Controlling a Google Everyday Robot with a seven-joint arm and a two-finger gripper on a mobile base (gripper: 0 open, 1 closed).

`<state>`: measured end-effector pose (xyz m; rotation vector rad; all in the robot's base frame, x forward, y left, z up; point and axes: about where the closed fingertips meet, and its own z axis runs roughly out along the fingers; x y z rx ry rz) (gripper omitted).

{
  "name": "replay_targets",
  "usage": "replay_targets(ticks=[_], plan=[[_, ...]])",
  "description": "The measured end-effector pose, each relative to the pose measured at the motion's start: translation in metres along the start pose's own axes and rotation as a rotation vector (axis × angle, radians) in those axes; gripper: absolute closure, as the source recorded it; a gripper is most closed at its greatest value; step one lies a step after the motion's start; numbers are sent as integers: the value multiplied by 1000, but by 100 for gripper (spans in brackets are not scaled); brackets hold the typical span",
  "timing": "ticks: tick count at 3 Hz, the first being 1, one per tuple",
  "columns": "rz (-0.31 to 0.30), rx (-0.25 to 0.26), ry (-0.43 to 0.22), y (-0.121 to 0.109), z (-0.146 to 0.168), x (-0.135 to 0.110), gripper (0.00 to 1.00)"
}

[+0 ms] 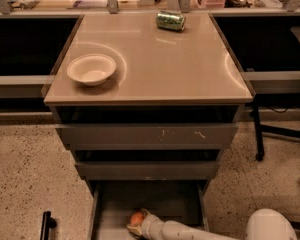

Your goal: Pick orange from bottom drawer and place on counter

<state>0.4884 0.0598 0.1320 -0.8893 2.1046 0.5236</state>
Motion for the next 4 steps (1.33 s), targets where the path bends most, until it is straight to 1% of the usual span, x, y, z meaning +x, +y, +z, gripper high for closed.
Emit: replay_targets(ticks=[1, 2, 3, 4], plan=[[0, 0, 0, 0, 0, 0, 89], [-3, -56, -30, 1, -6, -7, 100], [-84, -118, -48, -37, -37, -24, 100], [-178, -193, 7, -84, -69, -39, 100]])
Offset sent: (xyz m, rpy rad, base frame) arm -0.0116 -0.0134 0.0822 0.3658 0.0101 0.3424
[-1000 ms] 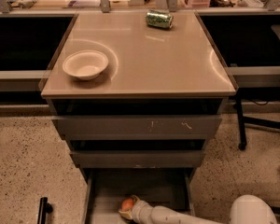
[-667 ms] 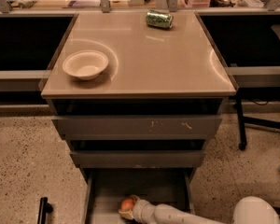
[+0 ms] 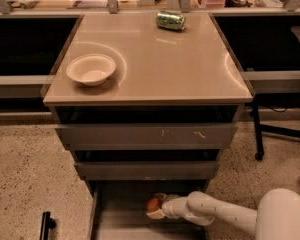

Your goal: Pick orange from bottom drawer and place on counter

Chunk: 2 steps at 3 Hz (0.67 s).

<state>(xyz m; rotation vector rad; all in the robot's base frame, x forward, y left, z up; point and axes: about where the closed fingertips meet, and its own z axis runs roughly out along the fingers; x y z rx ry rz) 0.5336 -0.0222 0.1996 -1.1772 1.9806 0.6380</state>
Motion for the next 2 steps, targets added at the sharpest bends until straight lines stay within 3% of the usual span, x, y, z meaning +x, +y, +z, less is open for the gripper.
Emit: replay_targets(ticks=[1, 2], plan=[[-67, -66, -3, -19, -46, -4, 100], [-67, -147, -25, 2, -47, -9, 100]])
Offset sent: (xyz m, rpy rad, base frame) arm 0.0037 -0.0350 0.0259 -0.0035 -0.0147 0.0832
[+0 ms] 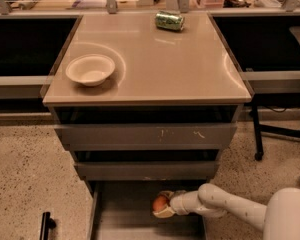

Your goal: Pick orange from bottom drawer and place on counter

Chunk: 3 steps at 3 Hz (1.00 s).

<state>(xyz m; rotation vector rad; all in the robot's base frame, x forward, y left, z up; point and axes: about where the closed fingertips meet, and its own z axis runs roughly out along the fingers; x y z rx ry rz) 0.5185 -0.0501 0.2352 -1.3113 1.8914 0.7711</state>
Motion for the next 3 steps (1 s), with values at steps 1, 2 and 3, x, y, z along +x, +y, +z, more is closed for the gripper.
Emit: replay_targets(ticks=[1, 2, 3], plan=[[0, 0, 0, 0, 0, 0, 100], [-37, -60, 15, 7, -5, -20, 100], [-122, -93, 54, 22, -33, -63, 100]])
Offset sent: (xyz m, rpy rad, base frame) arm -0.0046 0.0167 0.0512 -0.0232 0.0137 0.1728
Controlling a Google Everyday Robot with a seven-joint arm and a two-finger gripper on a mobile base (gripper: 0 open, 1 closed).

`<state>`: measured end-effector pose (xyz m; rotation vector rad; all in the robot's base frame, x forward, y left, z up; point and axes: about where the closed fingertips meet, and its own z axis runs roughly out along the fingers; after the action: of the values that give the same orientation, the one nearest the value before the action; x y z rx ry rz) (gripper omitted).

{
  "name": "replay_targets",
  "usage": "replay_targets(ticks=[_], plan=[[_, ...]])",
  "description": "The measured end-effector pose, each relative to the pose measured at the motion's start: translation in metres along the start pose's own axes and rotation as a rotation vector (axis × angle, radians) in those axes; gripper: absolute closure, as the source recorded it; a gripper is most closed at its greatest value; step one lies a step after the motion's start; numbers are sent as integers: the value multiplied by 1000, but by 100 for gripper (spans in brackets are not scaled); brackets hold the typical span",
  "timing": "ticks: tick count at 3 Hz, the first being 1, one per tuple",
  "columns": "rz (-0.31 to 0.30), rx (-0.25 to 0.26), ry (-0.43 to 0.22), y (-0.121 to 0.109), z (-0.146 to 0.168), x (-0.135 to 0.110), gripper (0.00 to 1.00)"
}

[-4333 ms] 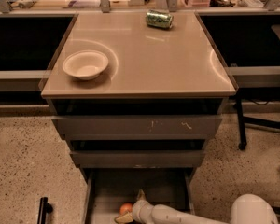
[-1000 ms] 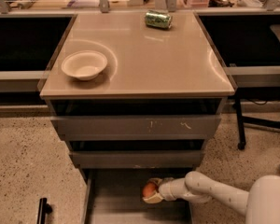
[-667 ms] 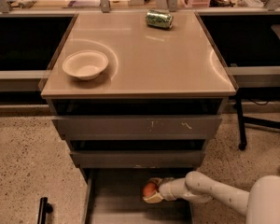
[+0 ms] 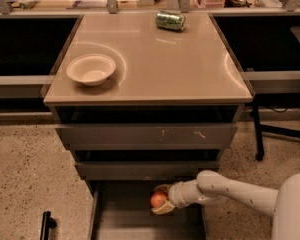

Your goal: Pick orange from bottom drawer and place on counter

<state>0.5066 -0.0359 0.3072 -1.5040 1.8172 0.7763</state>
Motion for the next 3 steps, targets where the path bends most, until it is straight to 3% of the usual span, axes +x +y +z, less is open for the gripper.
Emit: replay_targets(ticks=[1, 2, 3], plan=[[-89, -25, 55, 30, -35, -47, 100], [-174, 16, 82, 60, -74, -84, 100], [-186, 7, 93, 69, -79, -86, 100]])
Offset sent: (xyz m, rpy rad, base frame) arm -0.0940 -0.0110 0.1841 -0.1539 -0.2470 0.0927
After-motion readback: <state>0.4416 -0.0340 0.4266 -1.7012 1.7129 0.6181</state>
